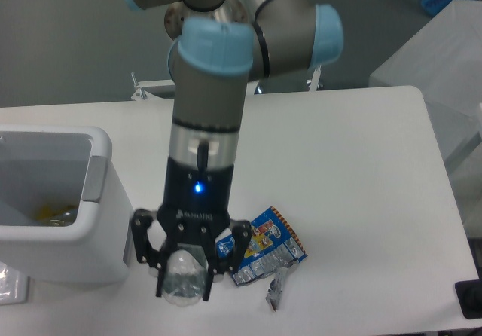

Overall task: Place the trash in the trash can
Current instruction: 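Carry the bottle over the white bin and release it inside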

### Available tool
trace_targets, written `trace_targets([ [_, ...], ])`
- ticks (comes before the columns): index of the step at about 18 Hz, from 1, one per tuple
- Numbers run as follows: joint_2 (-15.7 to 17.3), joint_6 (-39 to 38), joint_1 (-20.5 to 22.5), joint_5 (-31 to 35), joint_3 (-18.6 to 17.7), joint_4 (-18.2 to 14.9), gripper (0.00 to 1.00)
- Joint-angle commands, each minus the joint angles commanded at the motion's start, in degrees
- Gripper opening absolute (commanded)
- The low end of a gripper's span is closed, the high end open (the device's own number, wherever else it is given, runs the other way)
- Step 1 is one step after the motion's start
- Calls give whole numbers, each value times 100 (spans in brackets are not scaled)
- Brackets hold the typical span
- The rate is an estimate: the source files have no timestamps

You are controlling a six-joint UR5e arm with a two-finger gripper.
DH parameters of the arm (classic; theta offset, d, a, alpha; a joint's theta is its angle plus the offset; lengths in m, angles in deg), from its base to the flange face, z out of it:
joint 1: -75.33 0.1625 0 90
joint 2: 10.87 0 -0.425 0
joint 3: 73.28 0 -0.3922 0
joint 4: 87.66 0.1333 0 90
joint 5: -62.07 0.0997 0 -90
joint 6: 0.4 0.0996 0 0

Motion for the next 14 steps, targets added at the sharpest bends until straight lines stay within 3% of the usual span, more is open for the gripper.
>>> trace_targets([
  [3, 159, 71, -332, -36, -18, 9, 59],
  [9, 168, 141, -1019, -27, -149, 9, 59],
  [14, 326, 141, -1345, -1, -650, 9, 59],
])
